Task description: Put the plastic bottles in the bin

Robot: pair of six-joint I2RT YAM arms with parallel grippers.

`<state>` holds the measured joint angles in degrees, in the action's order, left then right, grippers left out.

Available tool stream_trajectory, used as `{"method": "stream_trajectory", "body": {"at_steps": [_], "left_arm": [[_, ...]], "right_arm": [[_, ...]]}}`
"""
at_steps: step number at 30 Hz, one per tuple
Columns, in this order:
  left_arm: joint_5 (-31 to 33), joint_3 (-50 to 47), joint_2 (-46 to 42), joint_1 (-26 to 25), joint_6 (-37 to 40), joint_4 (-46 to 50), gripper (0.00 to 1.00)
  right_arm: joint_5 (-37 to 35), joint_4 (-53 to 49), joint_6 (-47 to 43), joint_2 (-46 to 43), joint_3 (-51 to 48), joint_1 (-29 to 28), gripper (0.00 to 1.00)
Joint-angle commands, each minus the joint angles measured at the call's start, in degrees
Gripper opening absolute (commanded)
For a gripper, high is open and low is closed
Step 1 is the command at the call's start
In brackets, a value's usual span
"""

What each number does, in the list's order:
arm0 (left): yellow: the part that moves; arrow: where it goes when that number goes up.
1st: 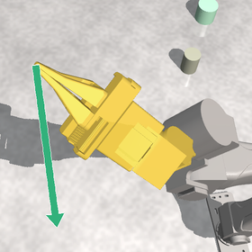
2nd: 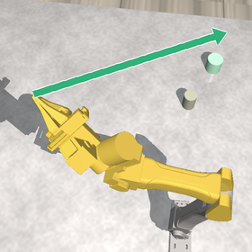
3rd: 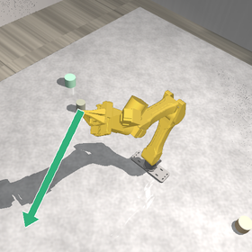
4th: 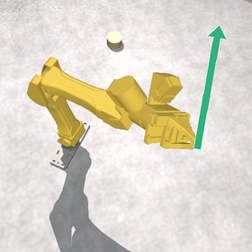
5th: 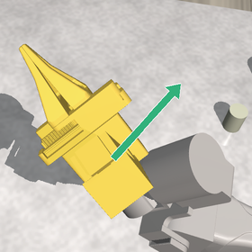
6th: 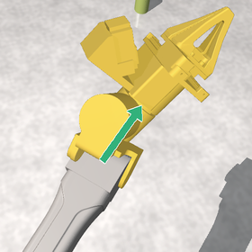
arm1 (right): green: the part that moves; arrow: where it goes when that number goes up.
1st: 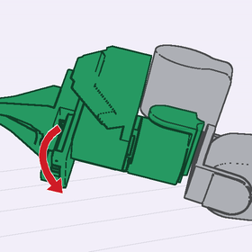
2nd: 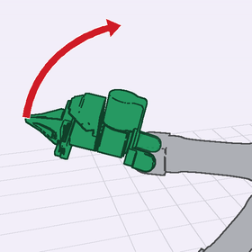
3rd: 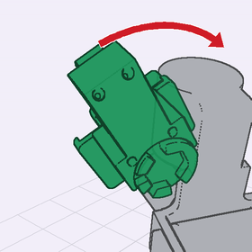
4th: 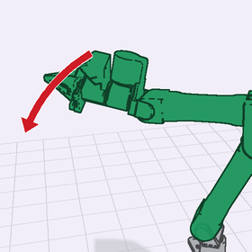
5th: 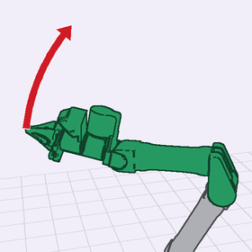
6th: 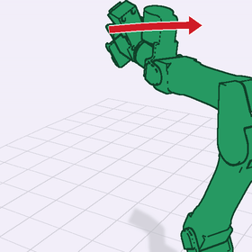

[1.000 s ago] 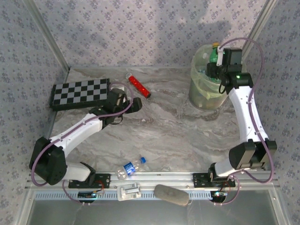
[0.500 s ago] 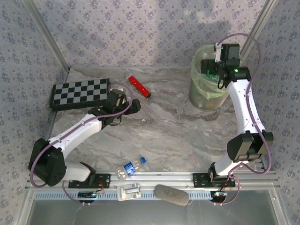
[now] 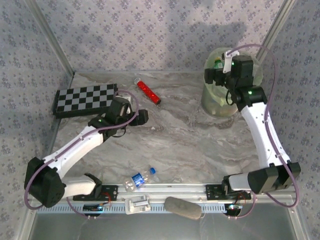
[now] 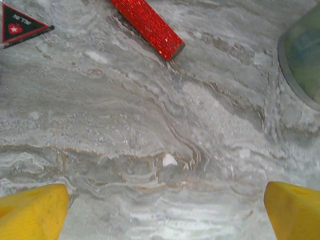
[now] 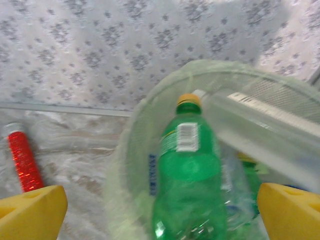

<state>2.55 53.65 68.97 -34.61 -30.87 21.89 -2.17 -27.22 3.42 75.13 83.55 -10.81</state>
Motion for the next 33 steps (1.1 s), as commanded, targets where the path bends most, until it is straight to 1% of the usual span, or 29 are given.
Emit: {"method": "stream_trajectory", "body": {"at_steps": [1,6,8,14,21,27,30,33], "left_arm": [[-3.1,-0.9,-2.9,-2.0,3.9,6.3,1.00],[-4.1,-2.5,-4.7,-6.3,4.7,13.3,1.00],[-5.0,-3.7,-4.8,-8.0,4.5,14.8,1.00],[-5.4,-6.3,-4.2,-15.1,2.3,20.3,1.00],[-5.1,-10.2,-4.4,-23.9,-1.8,25.3,1.00],[-1.2,-13.1,-3.3,-32.7,-3.9,25.8,1.00],[-0.2,-14.2,-1.7,-35.6,-4.9,25.6,1.00],[0.4,-14.9,0.6,-37.0,-5.5,25.3,1.00]], "right_arm": [[5.3,6.9,6.7,-2.5,-7.3,-2.9,0.99],[4.1,13.4,9.9,-5.0,-17.5,-10.0,0.99],[4.2,15.4,10.7,-5.0,-19.8,-12.3,0.99],[3.0,16.4,11.4,-3.7,-22.3,-16.8,0.99],[3.2,17.6,12.1,-2.0,-23.5,-17.7,0.99],[2.5,17.7,11.1,-1.4,-23.4,-17.7,0.99],[2.2,17.5,10.4,-1.2,-23.7,-17.6,0.99],[2.2,17.5,10.1,-1.2,-24.0,-17.3,0.99]]}}
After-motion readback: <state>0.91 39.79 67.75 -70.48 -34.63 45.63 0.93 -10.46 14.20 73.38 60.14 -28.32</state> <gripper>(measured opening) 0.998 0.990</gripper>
